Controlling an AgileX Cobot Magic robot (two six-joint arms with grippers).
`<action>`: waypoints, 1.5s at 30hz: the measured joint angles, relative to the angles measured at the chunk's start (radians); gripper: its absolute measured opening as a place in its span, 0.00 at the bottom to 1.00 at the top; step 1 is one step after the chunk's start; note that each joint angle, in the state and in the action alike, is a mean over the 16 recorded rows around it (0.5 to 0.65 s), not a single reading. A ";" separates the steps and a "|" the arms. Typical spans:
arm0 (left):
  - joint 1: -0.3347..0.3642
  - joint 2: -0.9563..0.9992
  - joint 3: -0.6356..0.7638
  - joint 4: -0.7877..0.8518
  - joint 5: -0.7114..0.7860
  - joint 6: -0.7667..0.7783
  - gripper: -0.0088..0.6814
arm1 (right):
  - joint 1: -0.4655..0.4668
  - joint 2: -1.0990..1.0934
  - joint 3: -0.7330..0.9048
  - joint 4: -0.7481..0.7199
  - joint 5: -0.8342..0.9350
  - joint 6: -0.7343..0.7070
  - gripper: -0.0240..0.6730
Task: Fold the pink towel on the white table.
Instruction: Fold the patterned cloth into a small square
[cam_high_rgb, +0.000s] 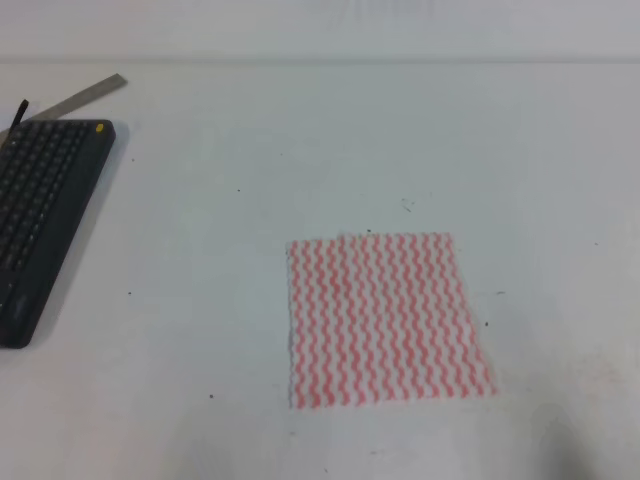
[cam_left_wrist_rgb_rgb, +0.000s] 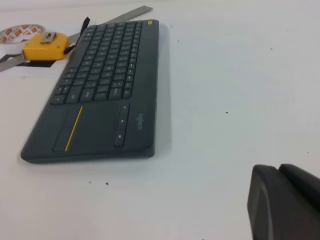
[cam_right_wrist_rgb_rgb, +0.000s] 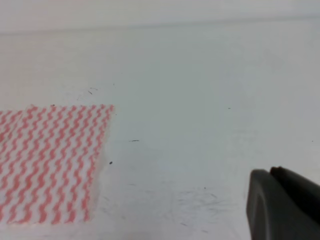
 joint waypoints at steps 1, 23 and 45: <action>0.000 -0.001 0.000 0.000 0.000 0.000 0.01 | 0.000 0.003 0.000 0.000 0.000 0.000 0.03; 0.000 0.010 -0.004 0.000 0.006 -0.001 0.01 | -0.001 0.022 0.000 0.000 0.000 0.000 0.03; 0.000 0.004 -0.004 0.005 -0.002 0.004 0.01 | -0.001 0.025 0.000 0.000 -0.063 0.001 0.03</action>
